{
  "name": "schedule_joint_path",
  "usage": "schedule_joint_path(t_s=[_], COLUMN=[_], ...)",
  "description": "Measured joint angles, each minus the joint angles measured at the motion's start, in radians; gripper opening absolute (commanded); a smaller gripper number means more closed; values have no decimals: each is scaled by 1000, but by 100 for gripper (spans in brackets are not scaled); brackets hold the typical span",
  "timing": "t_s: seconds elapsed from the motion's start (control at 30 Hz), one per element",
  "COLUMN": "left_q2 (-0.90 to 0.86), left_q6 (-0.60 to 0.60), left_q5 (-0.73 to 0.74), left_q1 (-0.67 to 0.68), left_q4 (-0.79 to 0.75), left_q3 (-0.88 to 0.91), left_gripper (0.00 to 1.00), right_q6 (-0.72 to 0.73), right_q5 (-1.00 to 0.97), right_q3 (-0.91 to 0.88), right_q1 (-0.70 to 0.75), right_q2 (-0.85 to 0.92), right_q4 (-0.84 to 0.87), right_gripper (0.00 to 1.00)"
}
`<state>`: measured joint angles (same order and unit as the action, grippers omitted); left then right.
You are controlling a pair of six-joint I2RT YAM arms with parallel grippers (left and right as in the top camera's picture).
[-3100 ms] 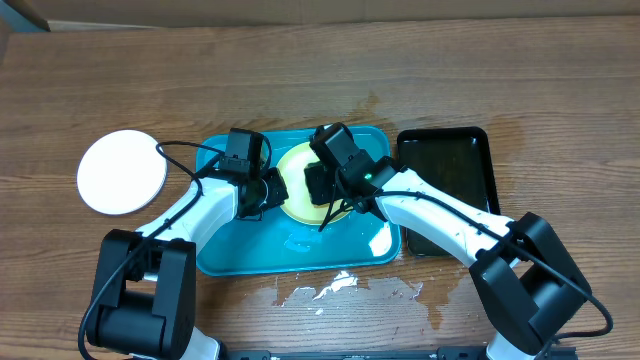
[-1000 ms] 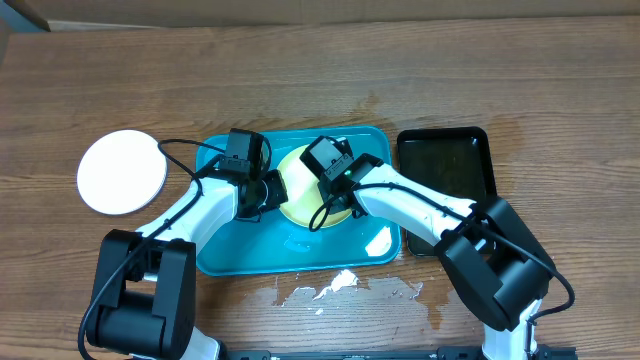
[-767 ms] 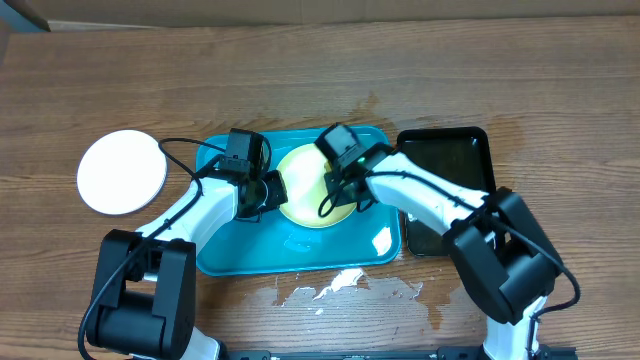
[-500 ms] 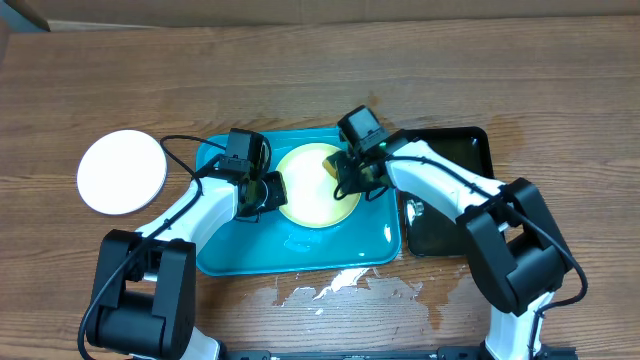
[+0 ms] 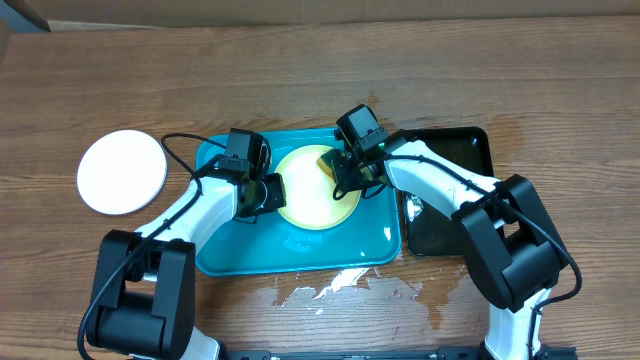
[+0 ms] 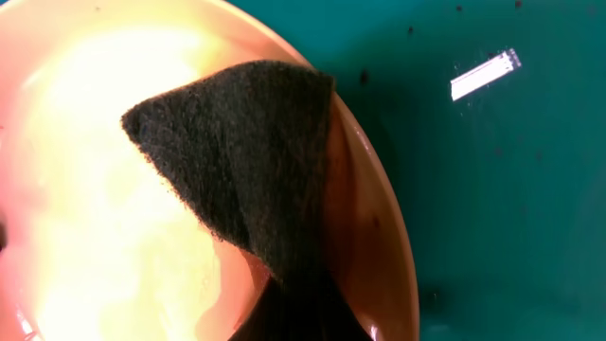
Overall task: Clean dirty plates on tray and stack at the side
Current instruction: 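Scrub the yellow plate with the sponge while left gripper holds rim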
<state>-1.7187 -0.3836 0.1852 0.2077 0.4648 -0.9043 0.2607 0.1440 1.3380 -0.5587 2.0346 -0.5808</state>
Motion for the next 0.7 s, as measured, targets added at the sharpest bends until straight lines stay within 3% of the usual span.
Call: schedule_joint_path(t_s=[0.7], left_q2=[0], left_q6=[25], left_q5=[-3], left_q1=[0], left_q4=[7], left_q3=[-2], left_gripper=[4], right_q6=[-26], right_q5=[77], right_q3=[1], right_q1=[0], right_q2=[31], right_q4=[141], right_gripper=[4])
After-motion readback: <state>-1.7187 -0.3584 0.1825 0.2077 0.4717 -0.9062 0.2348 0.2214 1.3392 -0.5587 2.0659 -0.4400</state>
